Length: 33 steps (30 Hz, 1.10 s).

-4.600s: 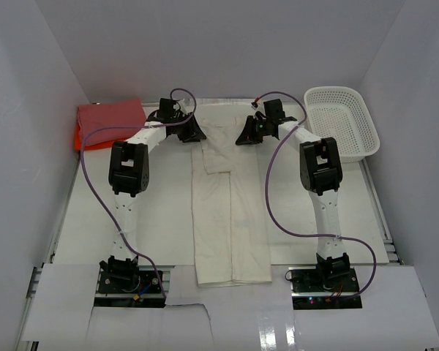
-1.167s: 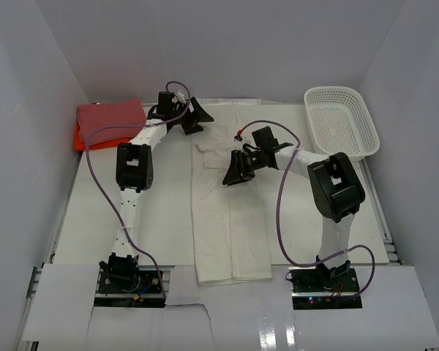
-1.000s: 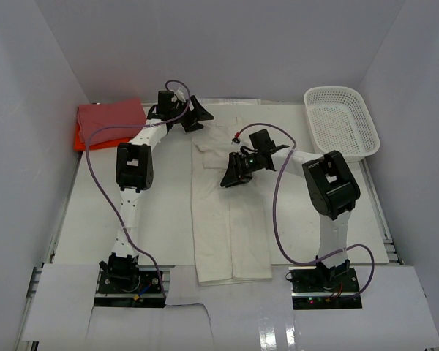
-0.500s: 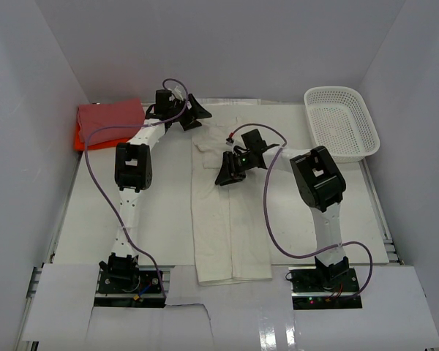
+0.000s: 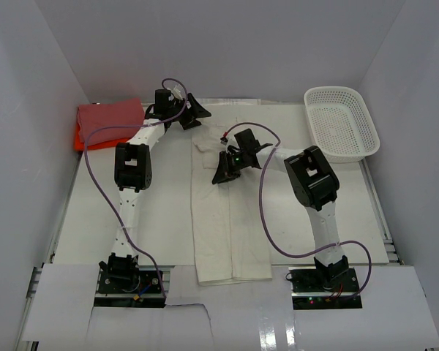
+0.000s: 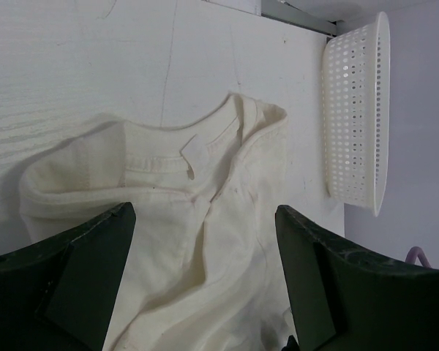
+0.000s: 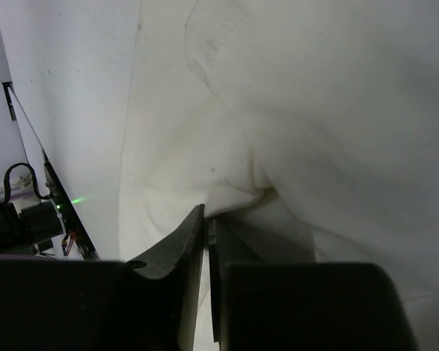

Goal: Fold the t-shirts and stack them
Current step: Rotate the tshirt 90 degrees

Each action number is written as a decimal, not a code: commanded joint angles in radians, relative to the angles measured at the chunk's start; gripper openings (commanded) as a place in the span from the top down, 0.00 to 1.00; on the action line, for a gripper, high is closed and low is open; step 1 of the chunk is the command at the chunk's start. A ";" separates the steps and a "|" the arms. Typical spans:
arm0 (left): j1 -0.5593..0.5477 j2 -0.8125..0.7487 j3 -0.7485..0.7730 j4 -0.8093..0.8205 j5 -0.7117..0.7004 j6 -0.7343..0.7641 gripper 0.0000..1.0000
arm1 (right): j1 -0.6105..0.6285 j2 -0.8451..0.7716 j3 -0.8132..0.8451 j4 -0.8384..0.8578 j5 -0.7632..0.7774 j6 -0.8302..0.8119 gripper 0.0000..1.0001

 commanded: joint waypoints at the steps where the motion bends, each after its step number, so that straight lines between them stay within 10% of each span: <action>1: 0.006 -0.007 0.025 0.008 0.009 0.002 0.12 | 0.007 -0.003 0.006 0.019 0.001 0.002 0.92; 33: 0.008 -0.002 0.042 -0.010 0.003 0.005 0.13 | -0.025 -0.156 -0.082 -0.153 0.187 -0.088 0.82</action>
